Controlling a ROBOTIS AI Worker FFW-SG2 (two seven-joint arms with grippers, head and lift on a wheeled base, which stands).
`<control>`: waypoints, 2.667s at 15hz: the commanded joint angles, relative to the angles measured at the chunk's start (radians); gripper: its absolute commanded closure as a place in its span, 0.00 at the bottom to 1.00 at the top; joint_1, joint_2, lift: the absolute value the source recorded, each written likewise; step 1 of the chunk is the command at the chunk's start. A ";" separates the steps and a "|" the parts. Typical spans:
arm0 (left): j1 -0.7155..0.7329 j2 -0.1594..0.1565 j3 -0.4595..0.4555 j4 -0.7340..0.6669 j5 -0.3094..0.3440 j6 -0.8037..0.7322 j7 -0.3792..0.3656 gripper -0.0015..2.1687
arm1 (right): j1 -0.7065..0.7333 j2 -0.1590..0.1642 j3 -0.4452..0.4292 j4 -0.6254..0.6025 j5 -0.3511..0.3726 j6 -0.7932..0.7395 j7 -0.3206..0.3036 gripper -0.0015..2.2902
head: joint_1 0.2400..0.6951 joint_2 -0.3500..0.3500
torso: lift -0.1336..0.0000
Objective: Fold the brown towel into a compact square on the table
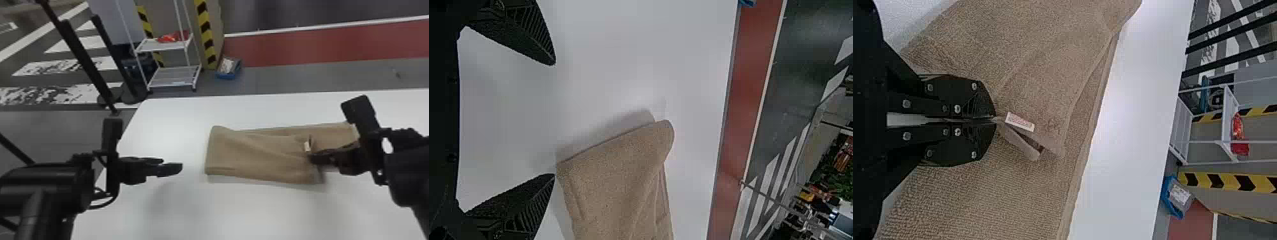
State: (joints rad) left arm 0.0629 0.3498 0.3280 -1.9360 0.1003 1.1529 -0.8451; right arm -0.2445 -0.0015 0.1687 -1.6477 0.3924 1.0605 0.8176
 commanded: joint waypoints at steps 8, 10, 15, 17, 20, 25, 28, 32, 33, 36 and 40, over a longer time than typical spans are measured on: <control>0.000 0.003 0.016 -0.014 0.001 0.000 -0.002 0.04 | -0.041 0.002 -0.110 -0.080 -0.096 0.006 -0.005 0.53 | 1.00 0.88 | 0.08; 0.000 0.005 0.016 -0.014 0.001 0.000 -0.002 0.04 | -0.053 0.002 -0.159 -0.093 -0.119 0.019 -0.001 0.53 | 1.00 0.85 | 0.08; -0.001 0.001 0.010 -0.012 0.001 0.000 -0.002 0.04 | -0.090 0.002 -0.215 0.016 -0.106 -0.033 -0.008 0.53 | 1.00 0.79 | 0.08; -0.001 0.000 0.013 -0.012 0.001 0.000 -0.002 0.04 | -0.105 0.002 -0.216 0.031 -0.122 -0.058 -0.008 0.53 | 1.00 0.78 | 0.08; 0.000 0.003 0.019 -0.011 0.001 0.000 -0.002 0.04 | -0.159 0.002 -0.253 0.003 -0.161 -0.024 -0.008 0.53 | 1.00 0.78 | 0.08; 0.015 0.005 0.033 -0.006 0.004 -0.006 -0.002 0.04 | -0.206 0.002 -0.388 -0.004 -0.161 0.080 -0.008 0.53 | 1.00 0.73 | 0.08; 0.018 0.003 0.026 -0.008 0.004 -0.012 -0.003 0.04 | -0.167 0.002 -0.422 0.016 -0.155 0.077 -0.017 0.53 | 1.00 0.69 | 0.08; 0.020 0.003 0.022 -0.006 0.003 -0.012 -0.003 0.04 | -0.156 0.002 -0.469 0.019 -0.164 0.080 -0.028 0.53 | 1.00 0.65 | 0.08; 0.020 0.003 0.020 -0.008 0.003 -0.012 -0.003 0.04 | -0.160 0.002 -0.480 0.019 -0.162 0.083 -0.032 0.53 | 1.00 0.65 | 0.08; 0.022 0.001 0.014 -0.006 0.003 -0.012 -0.003 0.04 | -0.176 0.002 -0.488 0.049 -0.124 0.092 -0.051 0.26 | 1.00 0.63 | 0.08; 0.022 0.005 0.017 -0.006 0.003 -0.012 -0.006 0.04 | -0.170 0.002 -0.482 0.058 -0.080 0.102 -0.061 0.01 | 1.00 0.60 | 0.08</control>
State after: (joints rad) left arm 0.0844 0.3531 0.3436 -1.9418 0.1025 1.1406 -0.8505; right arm -0.4158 -0.0015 -0.3179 -1.5920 0.2916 1.1565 0.7560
